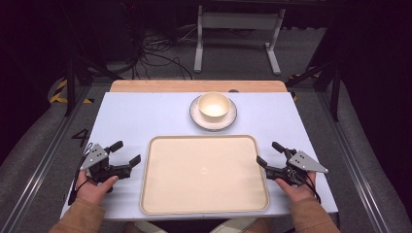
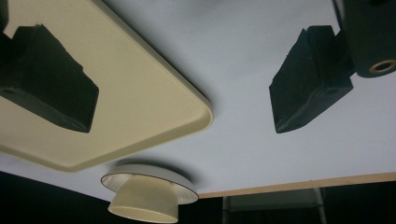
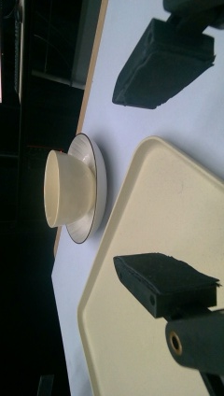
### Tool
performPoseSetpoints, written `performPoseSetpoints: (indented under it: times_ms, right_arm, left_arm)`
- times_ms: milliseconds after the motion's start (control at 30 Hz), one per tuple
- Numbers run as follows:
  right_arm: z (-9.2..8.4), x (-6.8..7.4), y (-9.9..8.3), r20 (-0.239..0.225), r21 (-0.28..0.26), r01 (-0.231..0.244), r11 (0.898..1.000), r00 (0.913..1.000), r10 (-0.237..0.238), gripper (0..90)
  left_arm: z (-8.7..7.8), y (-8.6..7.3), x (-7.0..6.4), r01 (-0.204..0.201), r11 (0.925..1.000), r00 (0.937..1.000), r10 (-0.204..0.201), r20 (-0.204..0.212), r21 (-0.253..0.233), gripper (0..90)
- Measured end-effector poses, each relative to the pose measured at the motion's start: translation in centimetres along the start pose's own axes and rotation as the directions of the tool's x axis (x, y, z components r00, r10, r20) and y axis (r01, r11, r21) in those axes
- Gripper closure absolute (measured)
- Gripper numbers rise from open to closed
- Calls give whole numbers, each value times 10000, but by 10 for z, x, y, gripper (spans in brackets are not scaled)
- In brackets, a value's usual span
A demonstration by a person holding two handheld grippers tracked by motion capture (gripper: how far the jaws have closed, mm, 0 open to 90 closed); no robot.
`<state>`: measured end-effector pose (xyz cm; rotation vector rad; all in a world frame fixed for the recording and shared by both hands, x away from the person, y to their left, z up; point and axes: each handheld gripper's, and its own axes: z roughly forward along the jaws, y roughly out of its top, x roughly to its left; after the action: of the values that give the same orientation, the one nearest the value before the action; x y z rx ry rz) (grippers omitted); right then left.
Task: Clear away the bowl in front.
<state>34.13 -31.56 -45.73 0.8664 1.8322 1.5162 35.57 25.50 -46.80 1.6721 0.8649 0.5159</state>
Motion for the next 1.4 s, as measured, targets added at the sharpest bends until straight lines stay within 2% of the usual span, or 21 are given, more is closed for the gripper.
performPoseSetpoints:
  times_ms: [100, 200, 367, 600, 800, 967, 1100, 1267, 1400]
  right_arm:
    - [-1, -1, 0, -57, -68, -39, 10000, 10000, 39, 188]
    - [-1, -1, 0, -73, -101, -23, 9999, 10000, 22, 200]
    - [0, 0, 0, -80, -12, -19, 10000, 10000, 19, 230]
    - [-2, 0, 1, -123, 21, -37, 10000, 9999, 37, 237]
    - [-3, 0, 0, -124, -78, -64, 9999, 9999, 63, 224]
    - [-3, 0, -1, -67, -171, -53, 9998, 10000, 51, 184]
    - [-4, 0, -1, -109, -231, -102, 9997, 9999, 99, 170]
    - [-5, -1, -2, -126, -330, -198, 9993, 9997, 194, 147]
    - [-6, -1, -2, -149, -413, -229, 9989, 9996, 223, 130]
  left_arm:
    - [1, 0, -2, -80, 10000, 10000, 80, -41, 55, 94]
    - [1, 1, -3, 119, 9999, 9999, -119, 85, 75, 95]
    - [0, 2, -7, 58, 9999, 9997, -60, 232, 103, 96]
    - [1, 7, -10, 171, 9997, 9995, -175, 246, 179, 112]
    - [4, 23, -14, 417, 9989, 9990, -420, 159, 196, 126]
    - [11, 38, -21, 418, 9989, 9981, -426, 455, 194, 127]
    - [19, 51, -26, 178, 9997, 9980, -188, 603, 178, 127]
    - [30, 64, -30, 153, 9998, 9964, -163, 837, 121, 127]
    - [40, 75, -30, 490, 9988, 9927, -496, 1096, 88, 127]
